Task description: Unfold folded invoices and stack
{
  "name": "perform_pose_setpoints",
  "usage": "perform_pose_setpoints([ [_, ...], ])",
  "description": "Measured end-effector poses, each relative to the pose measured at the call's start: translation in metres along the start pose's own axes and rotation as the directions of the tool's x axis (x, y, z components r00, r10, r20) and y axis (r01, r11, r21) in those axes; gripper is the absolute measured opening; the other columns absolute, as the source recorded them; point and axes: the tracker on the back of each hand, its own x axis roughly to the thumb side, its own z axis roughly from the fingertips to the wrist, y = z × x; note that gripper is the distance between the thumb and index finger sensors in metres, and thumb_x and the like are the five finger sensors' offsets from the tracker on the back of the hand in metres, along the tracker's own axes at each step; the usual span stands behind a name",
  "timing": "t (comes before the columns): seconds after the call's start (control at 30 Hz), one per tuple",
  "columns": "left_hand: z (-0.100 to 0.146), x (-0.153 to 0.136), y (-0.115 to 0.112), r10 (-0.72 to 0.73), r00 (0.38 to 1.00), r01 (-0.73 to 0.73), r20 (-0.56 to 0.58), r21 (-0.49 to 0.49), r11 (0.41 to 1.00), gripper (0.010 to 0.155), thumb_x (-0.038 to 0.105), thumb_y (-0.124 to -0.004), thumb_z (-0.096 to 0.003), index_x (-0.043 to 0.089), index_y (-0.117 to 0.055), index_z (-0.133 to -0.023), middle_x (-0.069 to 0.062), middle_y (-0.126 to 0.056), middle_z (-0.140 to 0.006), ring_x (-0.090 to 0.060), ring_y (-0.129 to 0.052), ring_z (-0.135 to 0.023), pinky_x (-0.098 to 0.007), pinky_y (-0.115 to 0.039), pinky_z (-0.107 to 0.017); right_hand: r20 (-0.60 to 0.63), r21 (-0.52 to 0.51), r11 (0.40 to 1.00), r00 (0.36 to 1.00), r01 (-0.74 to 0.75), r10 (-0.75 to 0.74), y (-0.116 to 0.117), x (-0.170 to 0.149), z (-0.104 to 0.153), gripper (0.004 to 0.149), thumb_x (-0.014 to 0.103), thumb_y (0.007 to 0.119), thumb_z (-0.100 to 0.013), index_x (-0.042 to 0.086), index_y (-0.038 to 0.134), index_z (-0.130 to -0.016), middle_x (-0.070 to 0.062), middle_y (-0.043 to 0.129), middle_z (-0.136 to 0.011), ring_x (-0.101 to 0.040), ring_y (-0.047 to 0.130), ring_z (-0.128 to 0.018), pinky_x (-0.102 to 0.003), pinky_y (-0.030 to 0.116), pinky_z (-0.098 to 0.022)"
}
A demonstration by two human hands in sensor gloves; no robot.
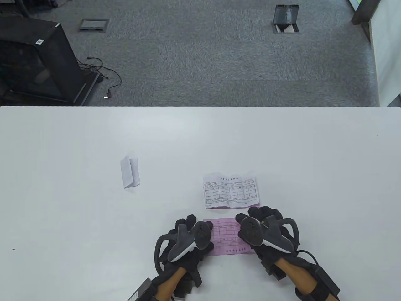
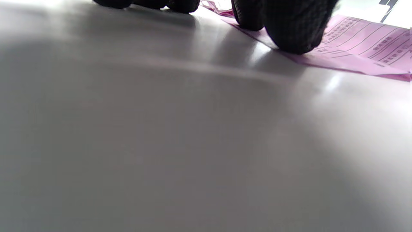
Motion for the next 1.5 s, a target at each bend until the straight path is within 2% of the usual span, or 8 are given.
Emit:
perform_pose_setpoints([
  [0.23,0.0,-0.003,-0.001,0.021,1.0,-0.021,0.002,-0.024,0.999,0.067,0.054,-0.073,-0.0517,0.047,-0.041,-0.111,-0.01,-0.019,-0.122,-0.038,-0.02,-0.108,-0.055,-0.038,-0.076,0.073,0.06,0.997,0.996,-0.047,0.043,0.027,0.042,-0.012,0.057,0.049,0.073,-0.046,0.032,0.064,-0.099,-0.018,0.06,-0.105,-0.047,0.057,-0.091,-0.07,0.046,-0.066],
  [0.37,-0.001,-0.003,-0.001,0.027,1.0,-0.027,0.003,-0.027,0.999,0.068,0.054,-0.074,-0.0514,0.047,-0.041,-0.111,-0.01,-0.018,-0.122,-0.038,-0.02,-0.108,-0.054,-0.038,-0.076,0.085,0.065,0.995,0.994,-0.079,0.074,0.038,0.046,-0.013,0.06,0.051,0.073,-0.046,0.032,0.06,-0.101,-0.019,0.057,-0.106,-0.047,0.056,-0.092,-0.07,0.046,-0.066],
  [0.5,-0.001,-0.003,-0.001,0.029,1.0,-0.029,0.002,-0.028,0.999,0.068,0.054,-0.074,-0.0512,0.047,-0.041,-0.111,-0.009,-0.018,-0.122,-0.037,-0.019,-0.108,-0.054,-0.037,-0.076,0.081,0.061,0.995,0.994,-0.076,0.071,0.04,0.041,-0.011,0.059,0.05,0.072,-0.046,0.033,0.059,-0.101,-0.018,0.057,-0.106,-0.047,0.055,-0.093,-0.07,0.046,-0.066],
  [0.87,-0.001,-0.004,-0.001,0.026,1.0,-0.026,-0.001,-0.028,0.999,0.068,0.055,-0.073,-0.051,0.048,-0.041,-0.111,-0.008,-0.018,-0.123,-0.036,-0.019,-0.108,-0.053,-0.037,-0.077,-0.032,0.069,0.987,0.989,-0.145,0.147,0.037,-0.013,0.003,0.056,0.049,0.073,-0.046,0.034,0.062,-0.099,-0.018,0.057,-0.106,-0.047,0.055,-0.093,-0.071,0.045,-0.066],
  [1.17,0.0,-0.005,-0.001,0.023,1.0,-0.023,-0.004,-0.028,0.999,0.069,0.055,-0.073,-0.0509,0.048,-0.04,-0.111,-0.008,-0.018,-0.123,-0.036,-0.019,-0.108,-0.053,-0.037,-0.077,-0.106,0.086,0.99,0.987,-0.115,0.124,0.038,-0.049,0.014,0.056,0.048,0.073,-0.046,0.035,0.061,-0.099,-0.018,0.058,-0.106,-0.047,0.055,-0.093,-0.07,0.046,-0.066],
  [1.5,0.0,-0.005,-0.002,0.02,1.0,-0.02,-0.004,-0.03,0.999,0.07,0.055,-0.073,-0.0509,0.047,-0.039,-0.111,-0.009,-0.017,-0.123,-0.037,-0.019,-0.108,-0.053,-0.037,-0.077,-0.147,0.09,0.994,0.988,0.055,-0.042,0.044,-0.067,0.016,0.057,0.048,0.074,-0.046,0.035,0.059,-0.099,-0.018,0.058,-0.104,-0.046,0.06,-0.091,-0.069,0.048,-0.066],
])
